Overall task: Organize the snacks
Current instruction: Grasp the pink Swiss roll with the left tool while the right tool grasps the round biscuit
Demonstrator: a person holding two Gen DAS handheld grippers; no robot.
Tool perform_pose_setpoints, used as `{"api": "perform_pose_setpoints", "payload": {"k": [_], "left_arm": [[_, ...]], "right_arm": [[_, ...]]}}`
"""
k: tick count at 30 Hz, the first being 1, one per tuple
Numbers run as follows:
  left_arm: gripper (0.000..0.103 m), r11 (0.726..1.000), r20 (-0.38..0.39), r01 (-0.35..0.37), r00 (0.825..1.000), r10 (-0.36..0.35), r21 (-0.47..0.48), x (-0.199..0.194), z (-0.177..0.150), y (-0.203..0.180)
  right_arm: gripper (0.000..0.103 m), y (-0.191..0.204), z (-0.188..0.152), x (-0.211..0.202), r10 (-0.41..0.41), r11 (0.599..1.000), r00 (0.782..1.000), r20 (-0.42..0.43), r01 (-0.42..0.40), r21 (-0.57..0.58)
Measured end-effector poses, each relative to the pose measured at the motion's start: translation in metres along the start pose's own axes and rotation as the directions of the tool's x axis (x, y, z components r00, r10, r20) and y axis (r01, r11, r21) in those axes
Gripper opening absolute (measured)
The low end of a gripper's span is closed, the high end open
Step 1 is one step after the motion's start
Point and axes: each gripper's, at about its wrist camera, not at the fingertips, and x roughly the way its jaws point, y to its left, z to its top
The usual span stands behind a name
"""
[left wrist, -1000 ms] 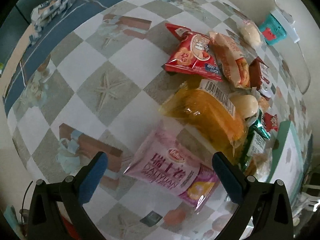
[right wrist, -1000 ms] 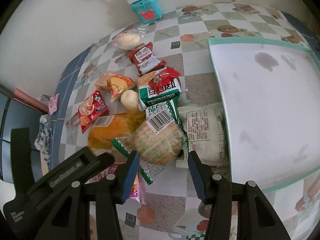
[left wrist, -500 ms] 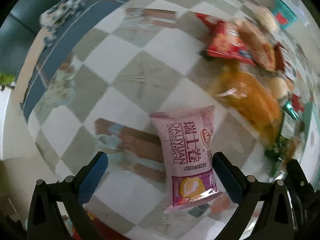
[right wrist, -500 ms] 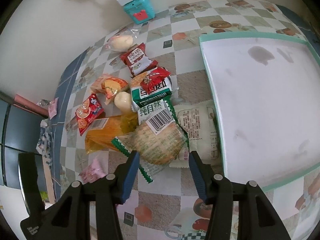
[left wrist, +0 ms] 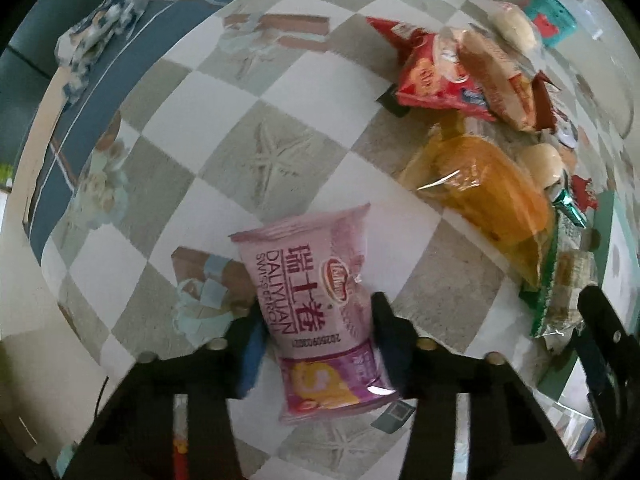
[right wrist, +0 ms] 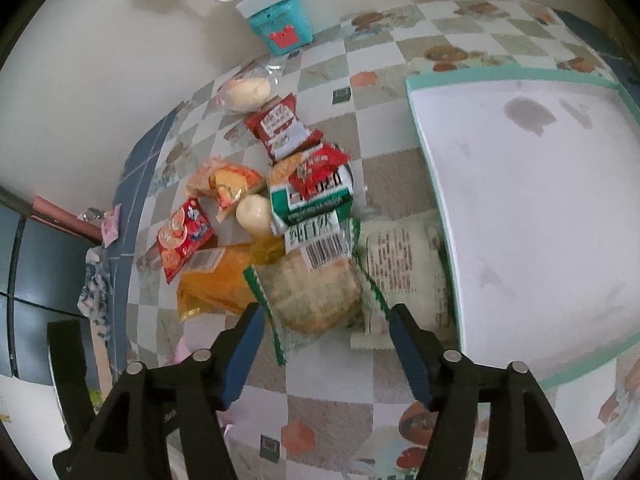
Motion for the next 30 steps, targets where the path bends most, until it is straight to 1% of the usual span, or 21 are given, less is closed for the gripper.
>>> {"api": "perform_pose_setpoints", "payload": {"k": [2,5,9,11,13,15,16,17,18,20,22,23,24,27,28,30], "left_arm": [[0.046,1.0,0.009,0.008,1.0,-0.008,0.009,0.001,0.003,-0.006],[0.046,1.0,0.03,0.009,1.0,-0.01,0.013,0.005,0.006,-0.014],[0.046,1.0,0.049,-0.01,0.999,0.009,0.024,0.011,0.015,-0.022],[0.046,1.0,0.053,-0.011,0.999,0.009,0.024,0.012,0.013,-0.025],[0.046,1.0,0.058,-0.014,0.998,0.012,0.024,0.014,0.016,-0.03],[0.046,0.999,0.061,-0.018,0.998,0.016,0.028,0.013,0.014,-0.028],[0.046,0.999,0.063,-0.019,0.998,0.017,0.03,0.014,0.014,-0.029],[0.046,0.999,0.064,-0.021,0.998,0.019,0.031,0.015,0.015,-0.032],[0.046,0.999,0.066,-0.022,0.998,0.019,0.032,0.014,0.008,-0.038],[0.047,0.999,0.069,-0.023,0.997,0.021,0.034,0.016,0.007,-0.04],[0.047,0.999,0.072,-0.022,0.997,0.02,0.034,0.015,0.007,-0.023],[0.047,0.999,0.074,-0.023,0.997,0.021,0.034,0.014,0.007,-0.024],[0.048,0.999,0.075,-0.023,0.997,0.021,0.034,0.002,0.001,-0.013],[0.048,0.999,0.08,-0.025,0.997,0.022,0.032,-0.009,0.002,-0.014],[0.048,0.999,0.082,-0.022,0.996,0.02,0.032,-0.019,-0.003,-0.001],[0.046,0.999,0.086,-0.02,0.996,0.017,0.03,-0.018,-0.005,0.001]], "right_arm": [[0.075,0.004,0.003,0.0,-0.029,0.999,0.999,0.018,0.03,-0.029],[0.08,0.009,0.005,0.004,-0.061,0.996,0.998,0.034,0.063,-0.07],[0.082,0.02,0.006,0.014,-0.089,0.986,0.995,0.034,0.093,-0.135],[0.084,0.026,0.003,0.02,-0.11,0.978,0.994,0.027,0.113,-0.178],[0.084,0.033,-0.002,0.026,-0.149,0.96,0.988,0.029,0.152,-0.235],[0.085,0.042,-0.007,0.033,-0.21,0.93,0.976,0.051,0.215,-0.299],[0.085,0.044,-0.008,0.035,-0.224,0.919,0.973,0.063,0.232,-0.319],[0.085,0.045,-0.008,0.036,-0.233,0.913,0.97,0.069,0.243,-0.329],[0.085,0.045,-0.008,0.038,-0.241,0.908,0.968,0.071,0.25,-0.335],[0.085,0.044,-0.008,0.04,-0.244,0.908,0.968,0.063,0.251,-0.334],[0.085,0.04,-0.007,0.041,-0.251,0.911,0.966,0.063,0.258,-0.322],[0.084,0.04,-0.006,0.041,-0.249,0.913,0.966,0.064,0.256,-0.317],[0.079,0.039,-0.006,0.039,-0.247,0.915,0.967,0.068,0.255,-0.311],[0.067,0.038,-0.004,0.036,-0.246,0.918,0.967,0.067,0.254,-0.304],[0.064,0.037,-0.004,0.035,-0.247,0.918,0.966,0.069,0.256,-0.303],[0.061,0.036,-0.004,0.033,-0.233,0.925,0.971,0.062,0.241,-0.296]]}}
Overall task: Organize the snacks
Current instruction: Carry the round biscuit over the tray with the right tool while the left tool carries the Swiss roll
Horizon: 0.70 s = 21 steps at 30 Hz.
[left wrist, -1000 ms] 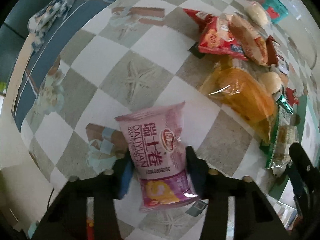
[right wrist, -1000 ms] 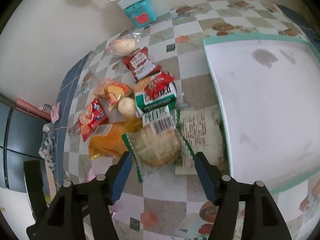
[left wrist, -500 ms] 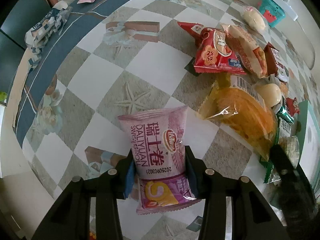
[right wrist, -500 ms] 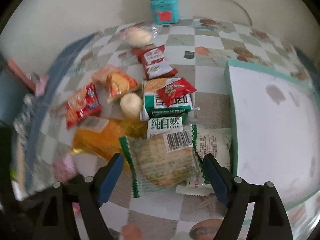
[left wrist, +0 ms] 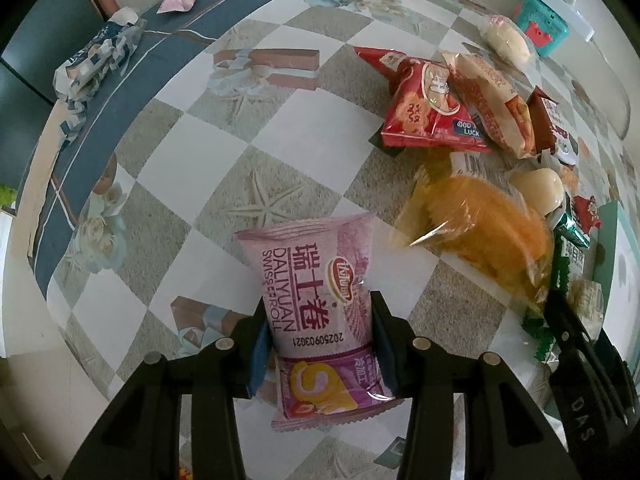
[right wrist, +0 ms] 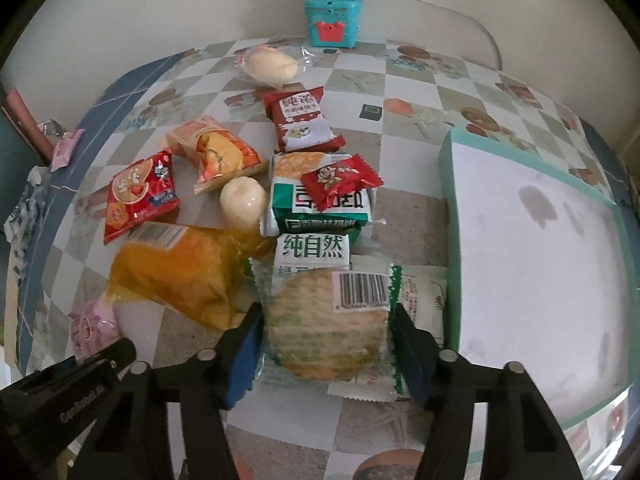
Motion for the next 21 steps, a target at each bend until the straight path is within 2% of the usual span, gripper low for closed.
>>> {"api": "perform_pose_setpoints", "payload": {"k": [12,17,21], "left_arm": [[0.041,0.995,0.019,0.04,0.999,-0.038,-0.095,-0.019,-0.003,0.026],[0.041,0.993,0.06,0.023,0.998,-0.015,-0.119,-0.046,0.009,0.024],[0.041,0.997,0.088,0.031,0.996,-0.025,-0.075,-0.064,0.018,0.001]], "right_arm": [[0.059,-0.017,0.001,-0.025,0.104,0.989,0.994,0.012,-0.105,0.104],[0.059,-0.027,0.012,-0.042,0.086,0.981,0.996,0.03,-0.09,0.172],[0.059,-0.046,0.027,-0.052,0.035,0.97,0.998,0.045,-0.045,0.239]]}}
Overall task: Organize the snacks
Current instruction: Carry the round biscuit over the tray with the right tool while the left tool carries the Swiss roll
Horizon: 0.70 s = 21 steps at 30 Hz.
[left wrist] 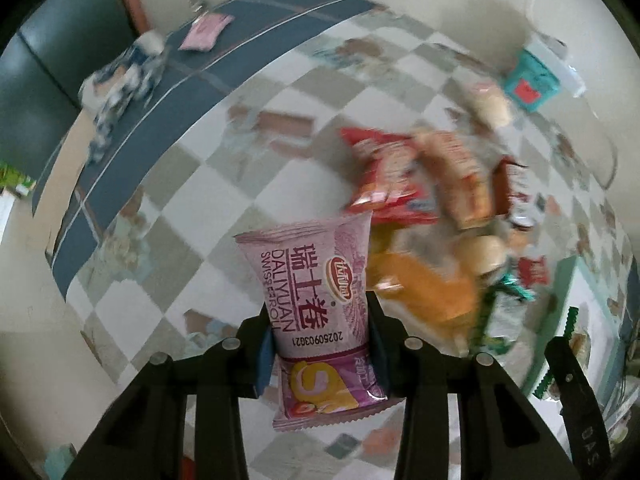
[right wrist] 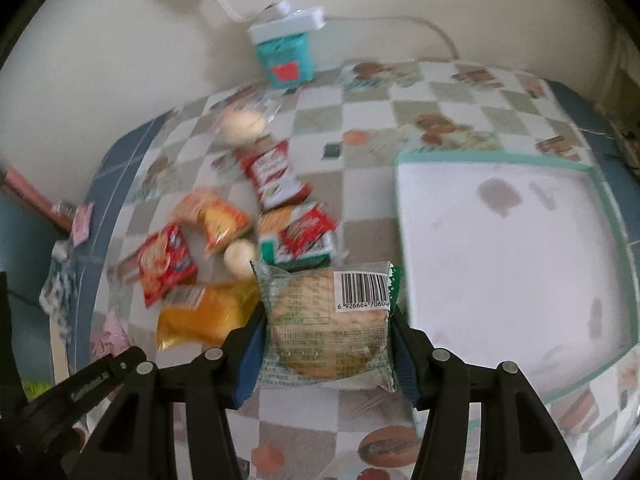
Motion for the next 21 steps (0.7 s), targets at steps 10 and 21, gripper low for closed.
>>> {"api": "perform_pose_setpoints", "payload": {"k": [10,21], "left_arm": [[0.041,0.986,0.012,0.069,0.997,-0.072,0.151,-0.006,-0.001,-0.107],[0.042,0.904,0.029,0.133,0.987,-0.158,0.406,-0.011,-0.03,-0.223]], "right_arm": [[0.059,-0.091,0.042,0.004,-0.161,0.959,0.987,-0.019,0.161,0.233],[0.06,-0.203,0.054,0.003,-0.322,0.845,0.945,-0.064,0.317,0.43]]}}
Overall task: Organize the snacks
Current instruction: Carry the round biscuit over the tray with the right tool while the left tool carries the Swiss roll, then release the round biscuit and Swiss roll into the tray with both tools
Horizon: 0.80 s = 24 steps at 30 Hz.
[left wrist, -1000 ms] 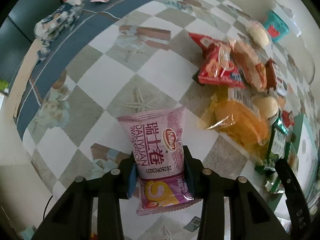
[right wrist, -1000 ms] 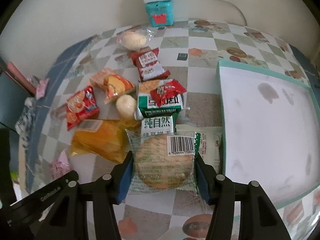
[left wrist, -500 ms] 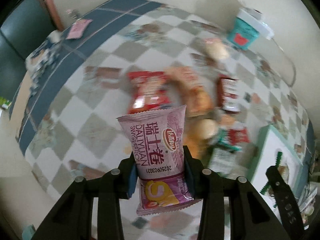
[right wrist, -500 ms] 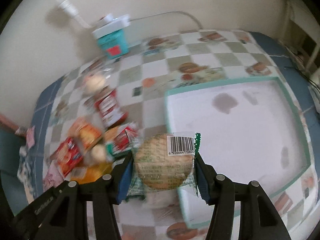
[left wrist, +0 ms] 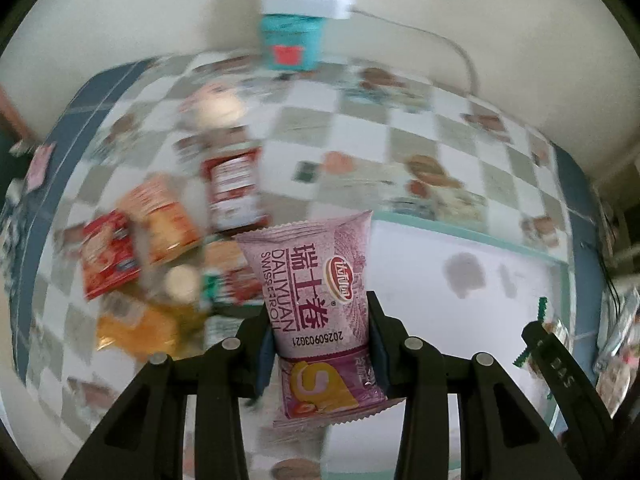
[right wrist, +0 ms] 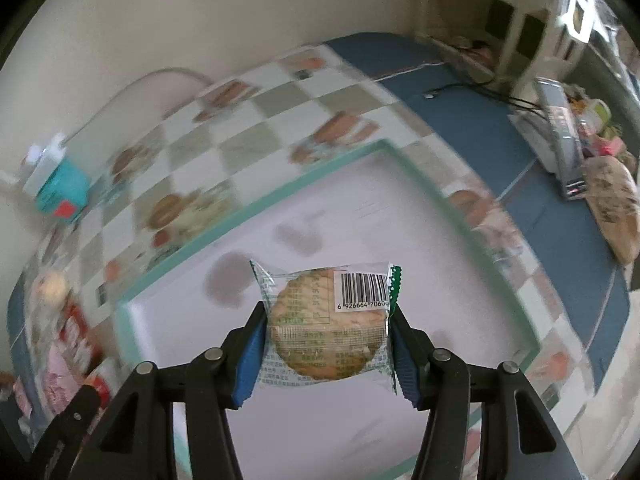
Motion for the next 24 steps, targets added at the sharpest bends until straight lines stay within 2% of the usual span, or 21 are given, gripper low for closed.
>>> {"api": "perform_pose_setpoints", "payload": {"k": [5,11,13,14,15,19,21,24], "left_arm": [[0.042,0.998,0.0,0.015,1.0,-0.015,0.062,0.015,-0.002,-0.031],[0.044,0.995,-0.006,0.044,0.999,-0.044,0.094,0.018,-0.006,-0.043],[0.054,0.995,-0.003,0.051,0.999,-0.051,0.09,0.015,-0.006,-0.042],[0.066,0.995,-0.001,0.052,0.999,-0.052,0.083,0.013,-0.005,-0.039],[0.072,0.996,-0.001,0.054,0.999,-0.054,0.075,0.011,-0.005,-0.036],[0.076,0.998,-0.008,0.055,0.998,-0.055,0.02,0.001,-0.002,-0.014],[0.085,0.999,0.005,0.034,0.999,-0.034,-0.014,-0.007,0.0,0.002],[0.086,0.997,0.026,-0.016,1.0,0.018,-0.07,-0.018,0.002,0.034]], "right_arm": [[0.061,-0.024,0.01,0.006,-0.027,0.998,1.0,-0.001,0.027,0.057],[0.061,-0.028,0.01,0.01,-0.043,0.996,0.999,-0.02,0.045,0.076],[0.064,-0.028,0.009,0.009,-0.048,0.996,0.999,-0.024,0.049,0.078],[0.068,-0.028,0.009,0.008,-0.045,0.996,0.999,-0.023,0.047,0.076],[0.075,-0.026,0.008,0.006,-0.046,0.996,0.999,-0.022,0.047,0.071],[0.079,-0.02,0.004,-0.007,-0.047,0.997,0.999,0.0,0.047,0.06],[0.086,-0.014,0.002,-0.013,-0.034,0.998,0.999,0.012,0.033,0.049],[0.088,-0.002,-0.002,-0.024,-0.019,1.0,0.999,0.031,0.018,0.019]]}}
